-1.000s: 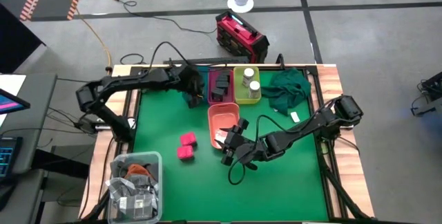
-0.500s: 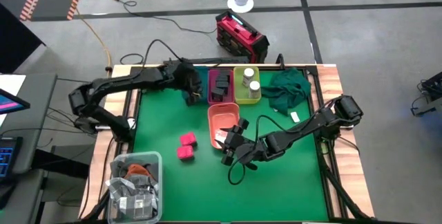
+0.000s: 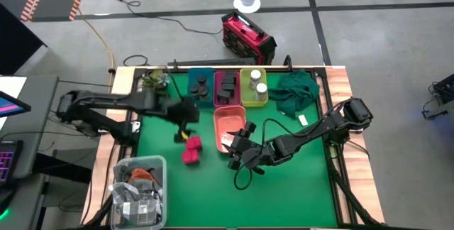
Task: Sort spices by type
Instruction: Put the top red seasoning can into the orange bin
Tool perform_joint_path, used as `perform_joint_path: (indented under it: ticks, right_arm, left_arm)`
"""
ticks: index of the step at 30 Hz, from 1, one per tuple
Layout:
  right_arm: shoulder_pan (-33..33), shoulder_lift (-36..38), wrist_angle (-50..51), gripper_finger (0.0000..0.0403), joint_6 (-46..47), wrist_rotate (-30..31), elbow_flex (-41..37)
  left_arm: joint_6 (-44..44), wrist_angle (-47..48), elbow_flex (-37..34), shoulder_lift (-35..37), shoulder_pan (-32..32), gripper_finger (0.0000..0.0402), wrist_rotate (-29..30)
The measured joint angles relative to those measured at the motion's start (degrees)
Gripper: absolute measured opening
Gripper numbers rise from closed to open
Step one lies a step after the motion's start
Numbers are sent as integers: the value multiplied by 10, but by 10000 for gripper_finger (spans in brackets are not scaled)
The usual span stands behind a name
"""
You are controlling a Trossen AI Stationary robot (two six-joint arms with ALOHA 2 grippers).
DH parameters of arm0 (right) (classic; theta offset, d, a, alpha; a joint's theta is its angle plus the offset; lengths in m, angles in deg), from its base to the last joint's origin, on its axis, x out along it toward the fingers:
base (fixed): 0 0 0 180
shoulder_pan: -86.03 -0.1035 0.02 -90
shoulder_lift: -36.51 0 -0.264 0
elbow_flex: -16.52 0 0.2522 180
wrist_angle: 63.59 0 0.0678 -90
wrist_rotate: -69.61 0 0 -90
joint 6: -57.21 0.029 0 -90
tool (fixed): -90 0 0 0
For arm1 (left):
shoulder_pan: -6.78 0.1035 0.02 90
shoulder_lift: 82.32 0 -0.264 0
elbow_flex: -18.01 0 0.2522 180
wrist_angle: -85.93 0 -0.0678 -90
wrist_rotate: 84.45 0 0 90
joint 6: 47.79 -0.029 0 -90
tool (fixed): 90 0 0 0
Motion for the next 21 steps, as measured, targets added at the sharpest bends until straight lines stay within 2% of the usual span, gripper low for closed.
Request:
perform_joint_path:
  ticks: [5, 10, 15, 21]
  right_arm:
    - [-2, 0, -3, 244, 0, 0, 0]
    - [-18, 5, 29, 244, 6, 2, 0]
    - [-37, 28, 83, 244, 38, 38, 0]
    - [-41, 28, 105, 244, 54, 46, 0]
  left_arm:
    - [130, -1, 0, -44, -66, 293, 31]
    - [198, 7, 0, -76, -68, 311, -1]
    - [215, -9, 0, -95, -66, 335, -13]
    - [212, -29, 0, -130, -66, 359, -11]
